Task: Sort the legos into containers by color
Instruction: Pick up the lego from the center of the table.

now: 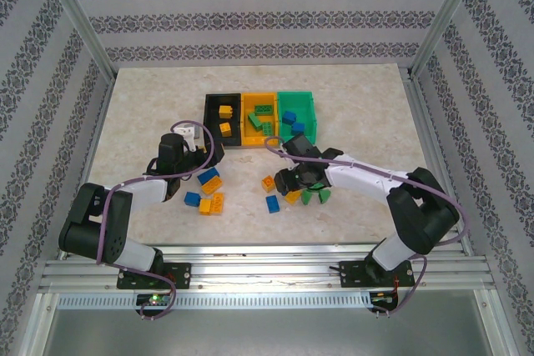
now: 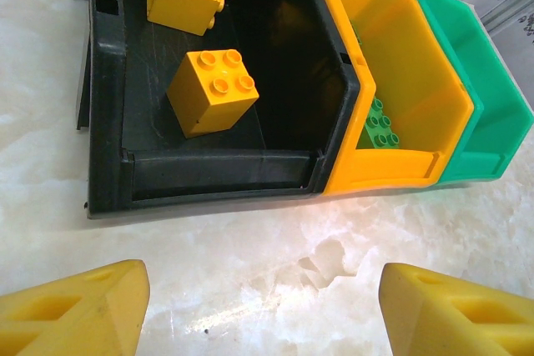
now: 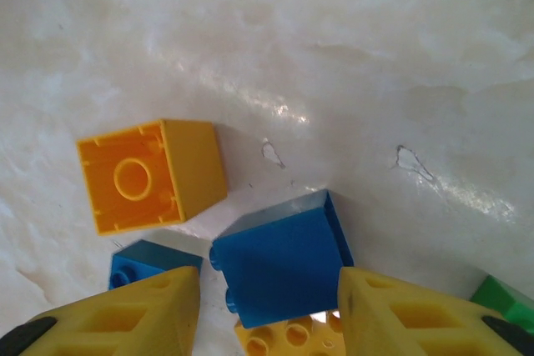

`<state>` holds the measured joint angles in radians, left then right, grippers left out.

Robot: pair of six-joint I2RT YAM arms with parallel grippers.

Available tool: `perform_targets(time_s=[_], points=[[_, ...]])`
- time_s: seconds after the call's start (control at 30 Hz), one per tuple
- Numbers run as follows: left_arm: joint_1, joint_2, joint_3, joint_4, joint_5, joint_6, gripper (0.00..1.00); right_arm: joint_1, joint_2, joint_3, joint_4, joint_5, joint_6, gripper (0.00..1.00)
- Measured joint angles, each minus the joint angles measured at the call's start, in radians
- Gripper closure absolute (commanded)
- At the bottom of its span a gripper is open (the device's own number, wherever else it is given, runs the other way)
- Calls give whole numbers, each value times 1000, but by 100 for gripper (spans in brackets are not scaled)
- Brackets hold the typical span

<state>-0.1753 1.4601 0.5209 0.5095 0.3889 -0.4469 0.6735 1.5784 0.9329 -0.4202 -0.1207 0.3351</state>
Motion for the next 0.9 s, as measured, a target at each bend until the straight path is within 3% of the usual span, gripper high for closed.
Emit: perform_targets(time_s=[0.5,0.9], points=[[0,0,0,0,0,0,27,57,130,132,-78,90,-88,47],[0,2,0,0,0,0,27,64,137,138,-119,116,-92,44]])
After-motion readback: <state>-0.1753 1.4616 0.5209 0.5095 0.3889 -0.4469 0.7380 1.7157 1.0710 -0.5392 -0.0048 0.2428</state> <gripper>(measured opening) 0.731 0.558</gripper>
